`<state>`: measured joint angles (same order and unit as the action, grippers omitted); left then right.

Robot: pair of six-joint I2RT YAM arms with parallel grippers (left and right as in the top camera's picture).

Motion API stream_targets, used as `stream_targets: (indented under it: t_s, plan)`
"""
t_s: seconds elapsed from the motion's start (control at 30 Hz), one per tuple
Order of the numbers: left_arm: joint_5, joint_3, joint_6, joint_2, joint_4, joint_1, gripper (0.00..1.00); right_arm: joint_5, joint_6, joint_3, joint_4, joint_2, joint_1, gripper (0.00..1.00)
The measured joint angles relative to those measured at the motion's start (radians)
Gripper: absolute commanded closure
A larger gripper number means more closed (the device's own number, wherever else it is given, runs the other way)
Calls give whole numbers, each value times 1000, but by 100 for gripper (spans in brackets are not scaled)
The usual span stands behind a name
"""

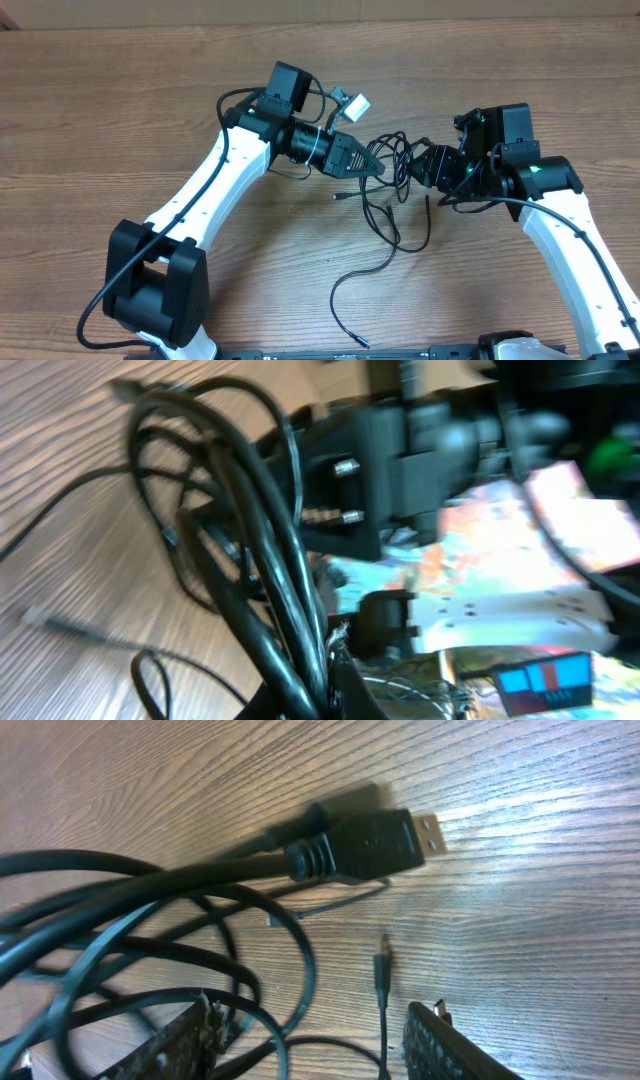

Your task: Untangle cables

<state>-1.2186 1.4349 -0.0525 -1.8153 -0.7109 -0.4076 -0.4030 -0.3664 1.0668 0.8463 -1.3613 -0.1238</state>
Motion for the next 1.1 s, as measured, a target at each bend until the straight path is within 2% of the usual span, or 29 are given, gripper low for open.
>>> stream_targets:
  t_s: [0.2, 0.53, 0.57, 0.67, 0.83, 0.93, 1.1]
  plan:
    - [-100, 0, -27, 0, 59, 2, 96, -27, -1, 0, -3, 0, 0, 40]
    - [-49, 0, -55, 0, 51, -11, 96, -72, 1, 0, -12, 0, 11, 41]
    - [-54, 0, -61, 0, 60, -11, 96, -72, 0, 0, -16, 0, 11, 44]
    - [-99, 0, -82, 0, 118, -11, 96, -79, 2, 0, -23, 0, 11, 61]
    - [-201, -1, -175, 0, 286, -16, 96, -96, -6, 0, -14, -28, 10, 86]
    - [-230, -1, -225, 0, 338, -18, 96, -98, -4, 0, 8, -74, 10, 92]
    - [-177, -3, -248, -3, 281, -16, 96, -6, -8, 0, 100, -105, 0, 92]
